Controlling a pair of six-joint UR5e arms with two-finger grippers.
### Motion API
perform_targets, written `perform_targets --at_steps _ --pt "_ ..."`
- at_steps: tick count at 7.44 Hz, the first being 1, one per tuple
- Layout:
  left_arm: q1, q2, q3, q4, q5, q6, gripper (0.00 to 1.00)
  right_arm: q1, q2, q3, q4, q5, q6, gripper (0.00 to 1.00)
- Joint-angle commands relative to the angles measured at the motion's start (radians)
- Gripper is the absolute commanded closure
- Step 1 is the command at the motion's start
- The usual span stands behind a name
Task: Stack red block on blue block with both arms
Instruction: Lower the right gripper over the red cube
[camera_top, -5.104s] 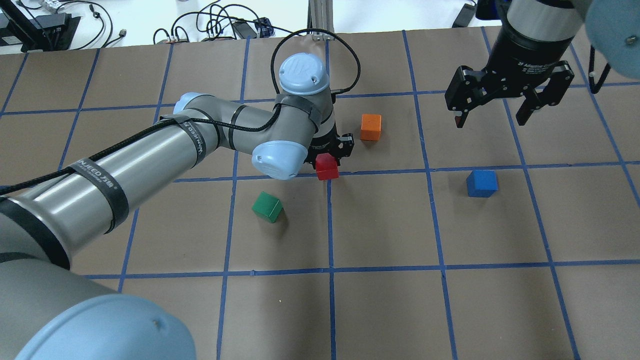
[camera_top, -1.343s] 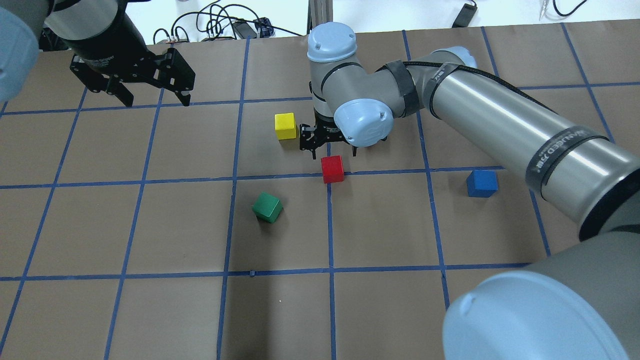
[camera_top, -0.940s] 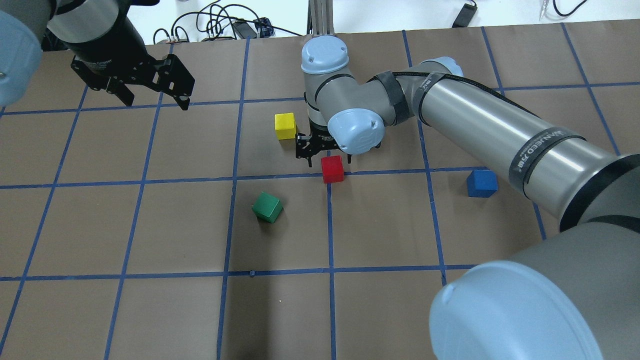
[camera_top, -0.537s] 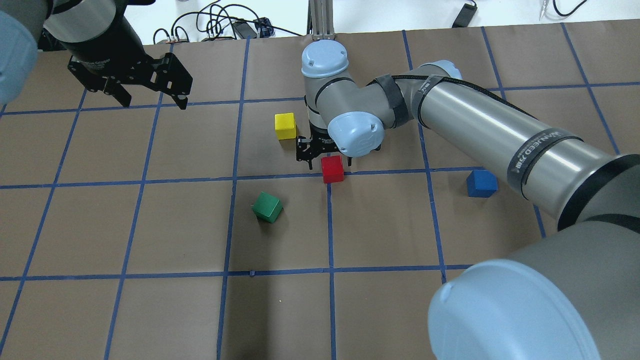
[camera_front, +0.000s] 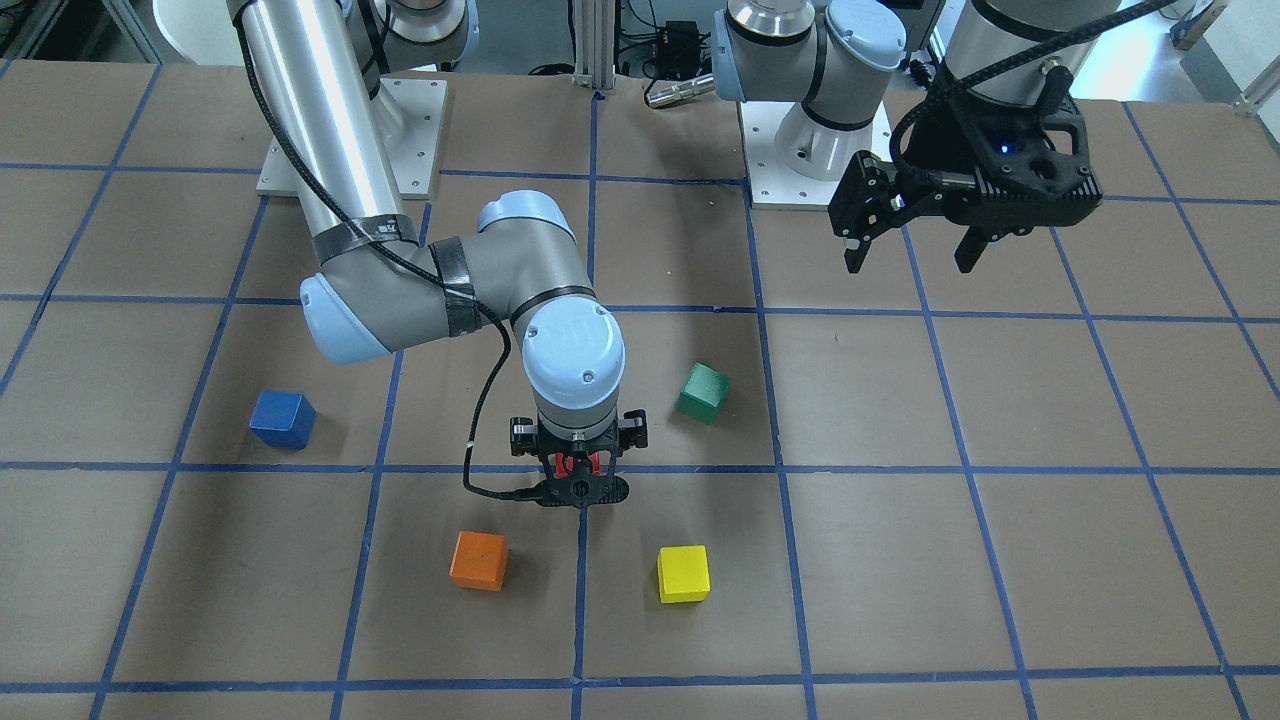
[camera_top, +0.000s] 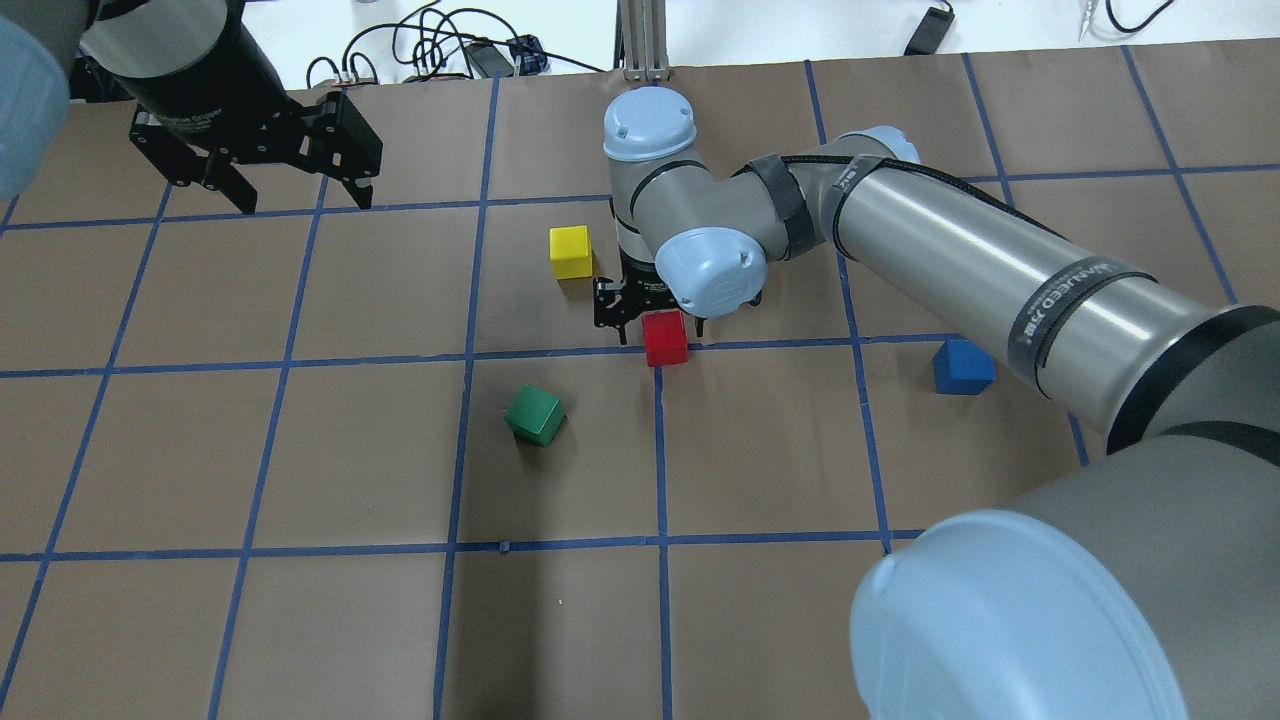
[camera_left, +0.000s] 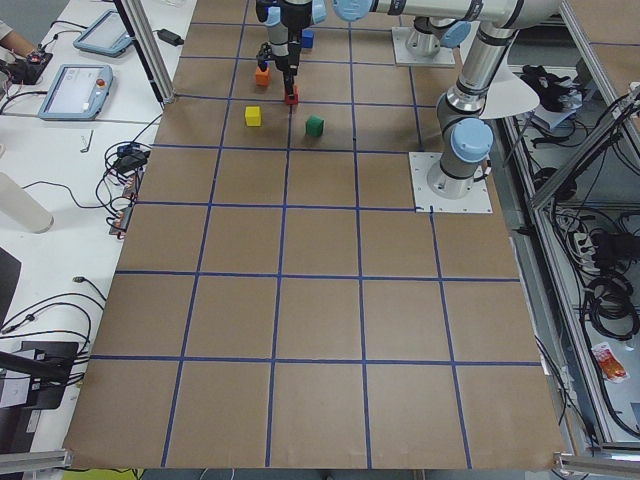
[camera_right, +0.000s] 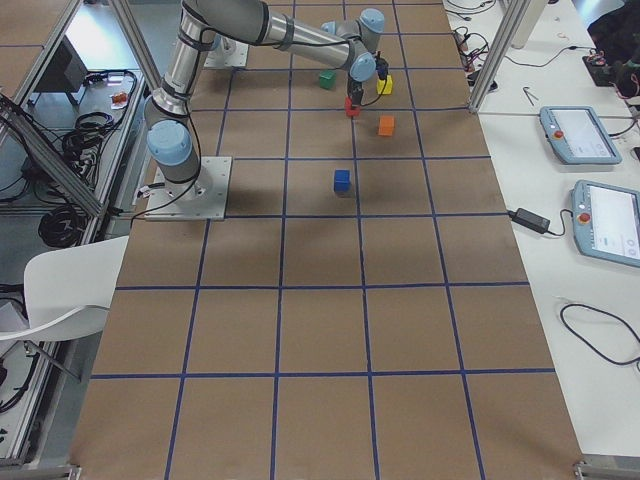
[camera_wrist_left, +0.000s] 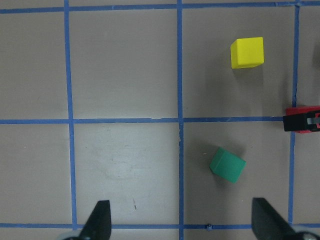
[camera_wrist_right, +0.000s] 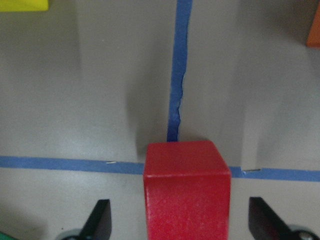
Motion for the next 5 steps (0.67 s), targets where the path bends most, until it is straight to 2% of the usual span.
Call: perform_targets --at_steps 1,2,3,5 --pt "0.0 -0.003 0.005 0.001 -0.002 0.001 0.0 0.0 0.002 -0.003 0.002 0.0 -0.002 0.56" --pt "0.002 -0.013 0.02 -0.004 -0.003 0.0 0.0 0.0 0.001 -0.004 0.005 0.001 -0.005 0.81" --pt "0.002 -0.021 0.038 -0.022 -0.003 0.0 0.0 -0.002 -0.001 -0.009 0.006 0.004 -0.004 1.0" --pt "0.002 -0.024 0.046 -0.028 -0.002 0.001 0.0 -0.012 -0.027 -0.035 0.026 0.012 -0.005 1.0"
